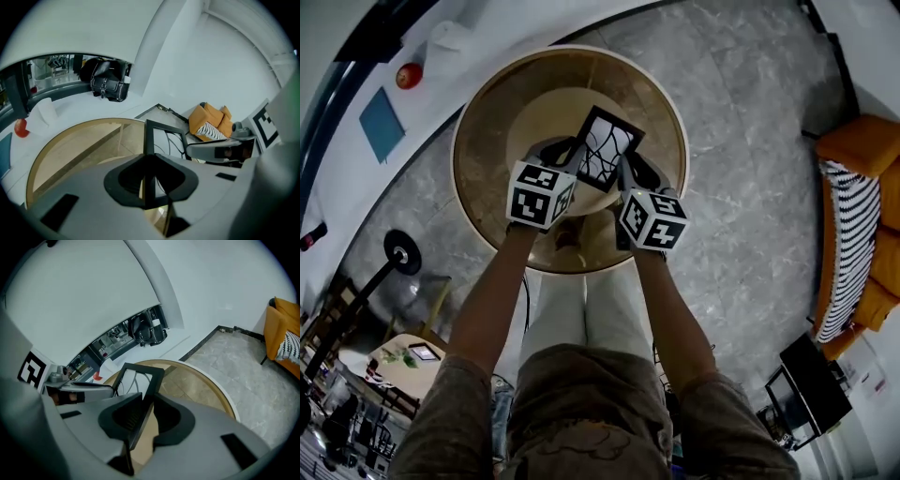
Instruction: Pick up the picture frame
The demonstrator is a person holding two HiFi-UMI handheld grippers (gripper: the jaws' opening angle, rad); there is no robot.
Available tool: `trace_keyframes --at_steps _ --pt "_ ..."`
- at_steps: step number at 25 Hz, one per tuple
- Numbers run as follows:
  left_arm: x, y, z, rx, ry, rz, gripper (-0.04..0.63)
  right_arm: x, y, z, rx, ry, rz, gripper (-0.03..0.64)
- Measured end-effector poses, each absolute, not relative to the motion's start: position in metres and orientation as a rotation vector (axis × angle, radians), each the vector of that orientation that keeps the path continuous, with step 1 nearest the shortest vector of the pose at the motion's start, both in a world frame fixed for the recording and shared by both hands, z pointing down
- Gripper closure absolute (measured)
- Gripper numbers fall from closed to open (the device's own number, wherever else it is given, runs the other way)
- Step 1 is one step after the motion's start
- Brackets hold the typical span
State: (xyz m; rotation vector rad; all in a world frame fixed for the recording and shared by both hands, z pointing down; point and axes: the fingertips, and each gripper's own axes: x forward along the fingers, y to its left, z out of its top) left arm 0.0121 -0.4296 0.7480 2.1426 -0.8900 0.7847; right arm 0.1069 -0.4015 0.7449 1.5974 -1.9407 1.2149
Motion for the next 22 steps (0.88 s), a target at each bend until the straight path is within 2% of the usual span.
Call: trace_keyframes --at_steps 22 --pt "0.002 -0.415 0.484 2.314 -1.073 0.552 0.530 0.104 -0.405 0.480 1.765 -2.191 0.940 0.538"
